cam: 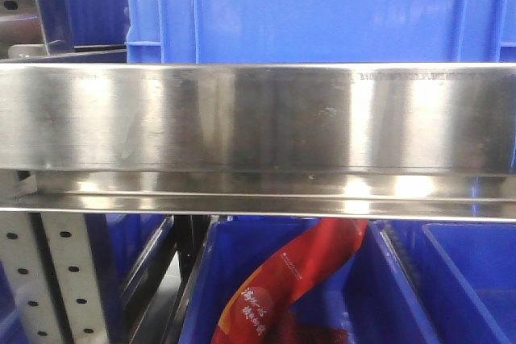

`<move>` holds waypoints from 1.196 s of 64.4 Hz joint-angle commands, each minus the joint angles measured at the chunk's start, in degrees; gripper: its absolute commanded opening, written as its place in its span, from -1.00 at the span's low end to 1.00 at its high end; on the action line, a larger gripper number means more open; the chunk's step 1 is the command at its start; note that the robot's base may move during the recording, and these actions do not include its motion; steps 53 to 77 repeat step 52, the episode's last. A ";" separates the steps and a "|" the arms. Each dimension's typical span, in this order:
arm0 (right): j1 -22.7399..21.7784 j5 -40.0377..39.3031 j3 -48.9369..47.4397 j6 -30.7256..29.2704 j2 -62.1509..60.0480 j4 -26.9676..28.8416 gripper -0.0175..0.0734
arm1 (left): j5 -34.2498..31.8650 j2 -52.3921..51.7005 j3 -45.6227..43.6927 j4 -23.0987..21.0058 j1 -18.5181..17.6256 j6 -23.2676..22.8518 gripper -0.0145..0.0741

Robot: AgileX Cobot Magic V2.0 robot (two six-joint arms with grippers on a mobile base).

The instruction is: Grab block from conveyor and place in blue bin

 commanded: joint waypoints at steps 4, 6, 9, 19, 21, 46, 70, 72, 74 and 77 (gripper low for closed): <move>-0.31 -1.07 0.17 -0.21 -0.22 0.02 -0.97 | -0.97 -0.33 -0.06 0.04 0.12 -0.25 -0.92; -0.31 -1.07 0.17 -0.21 -0.22 0.02 -0.97 | -0.97 -0.33 -0.06 0.04 0.12 -0.25 -0.92; -0.31 -1.07 0.17 -0.21 -0.22 0.02 -0.97 | -0.97 -0.33 -0.06 0.04 0.12 -0.25 -0.92; -0.31 -1.07 0.17 -0.21 -0.22 0.02 -0.97 | -0.97 -0.33 -0.06 0.04 0.12 -0.25 -0.92; -0.31 -1.07 0.17 -0.21 -0.22 0.02 -0.97 | -0.97 -0.33 -0.06 0.04 0.12 -0.25 -0.92; -0.31 -1.07 0.17 -0.21 -0.22 0.02 -0.97 | -0.97 -0.33 -0.06 0.04 0.12 -0.25 -0.92; -0.31 -1.07 0.17 -0.21 -0.22 0.02 -0.97 | -0.97 -0.33 -0.06 0.04 0.12 -0.25 -0.92; -0.31 -1.07 0.17 -0.21 -0.22 0.02 -0.97 | -0.97 -0.33 -0.06 0.04 0.12 -0.25 -0.92; -0.31 -1.07 0.17 -0.21 -0.22 0.02 -0.97 | -0.97 -0.33 -0.06 0.04 0.12 -0.25 -0.92; -0.31 -1.07 0.17 -0.21 -0.22 0.02 -0.97 | -0.97 -0.33 -0.06 0.04 0.12 -0.25 -0.92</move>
